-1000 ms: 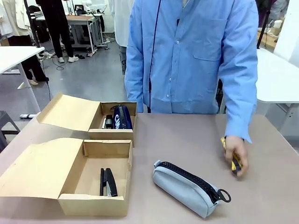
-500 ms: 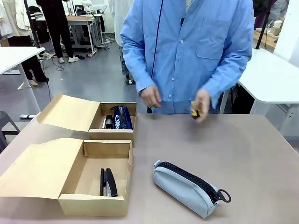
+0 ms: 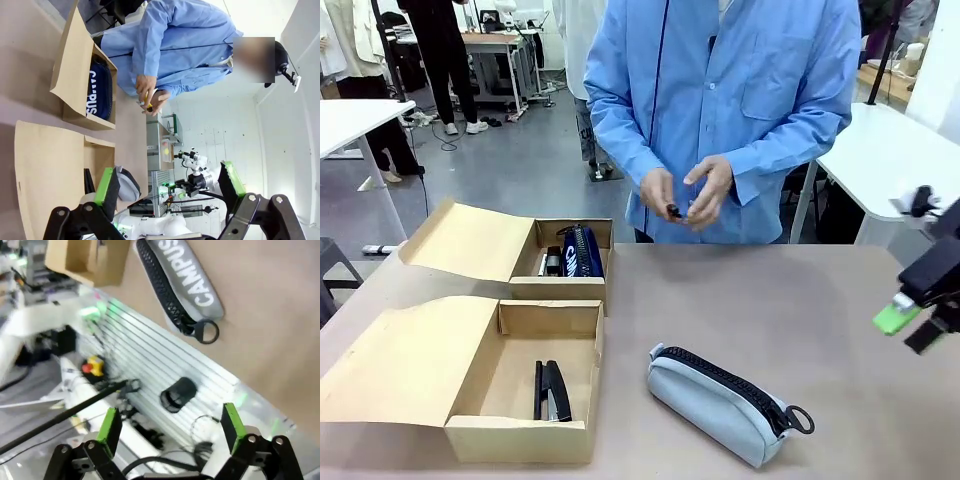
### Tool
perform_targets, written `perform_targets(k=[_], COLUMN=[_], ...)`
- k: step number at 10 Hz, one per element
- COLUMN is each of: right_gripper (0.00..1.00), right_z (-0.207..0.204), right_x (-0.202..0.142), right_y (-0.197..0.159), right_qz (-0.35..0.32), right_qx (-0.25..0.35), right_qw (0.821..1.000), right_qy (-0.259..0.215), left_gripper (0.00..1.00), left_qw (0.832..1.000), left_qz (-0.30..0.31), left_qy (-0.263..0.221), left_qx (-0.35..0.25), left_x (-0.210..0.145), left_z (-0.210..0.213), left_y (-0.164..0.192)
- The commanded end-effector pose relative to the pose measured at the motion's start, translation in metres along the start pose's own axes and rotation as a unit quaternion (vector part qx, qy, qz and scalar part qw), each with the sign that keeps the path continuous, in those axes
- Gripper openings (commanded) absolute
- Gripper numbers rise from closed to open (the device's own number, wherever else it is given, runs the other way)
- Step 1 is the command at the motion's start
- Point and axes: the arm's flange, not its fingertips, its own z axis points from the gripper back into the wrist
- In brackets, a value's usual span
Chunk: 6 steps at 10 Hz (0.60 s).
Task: Place items inside the box.
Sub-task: Pick up a Pencil pouch or Stapler and place it inside the Mailer Box closest to the robot.
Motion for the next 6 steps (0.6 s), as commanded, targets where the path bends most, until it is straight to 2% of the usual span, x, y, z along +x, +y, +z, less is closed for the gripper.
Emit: perform_targets(k=[1,2,3,4,5,6], right_gripper=[1.0,1.0,1.0,1.0,1.0,1.0], right_z=[-0.075,-0.098,-0.087,-0.049,-0.049,-0.069], right_x=[0.017,0.025,0.02,0.038,0.038,0.051], right_y=[0.004,0.012,0.008,0.026,0.026,0.032], right_qz=[0.075,0.066,0.05,0.061,0.061,0.071], right_qx=[-0.082,-0.095,-0.145,-0.076,-0.076,-0.113], right_qw=[0.994,0.993,0.988,0.995,0.995,0.991], right_qy=[0.0,-0.01,0.002,0.014,0.014,0.018], left_gripper=[1.0,1.0,1.0,1.0,1.0,1.0], left_qw=[1.0,1.0,1.0,1.0,1.0,1.0], left_qz=[-0.01,-0.01,-0.01,-0.01,-0.01,-0.01], left_qy=[-0.001,-0.001,-0.001,-0.001,-0.001,-0.001], left_qx=[-0.008,-0.008,-0.008,-0.008,-0.008,-0.008], left_x=[-0.002,-0.002,-0.002,-0.002,-0.002,-0.002], left_z=[0.0,0.0,0.0,0.0,0.0,0.0], left_y=[-0.001,-0.001,-0.001,-0.001,-0.001,-0.001])
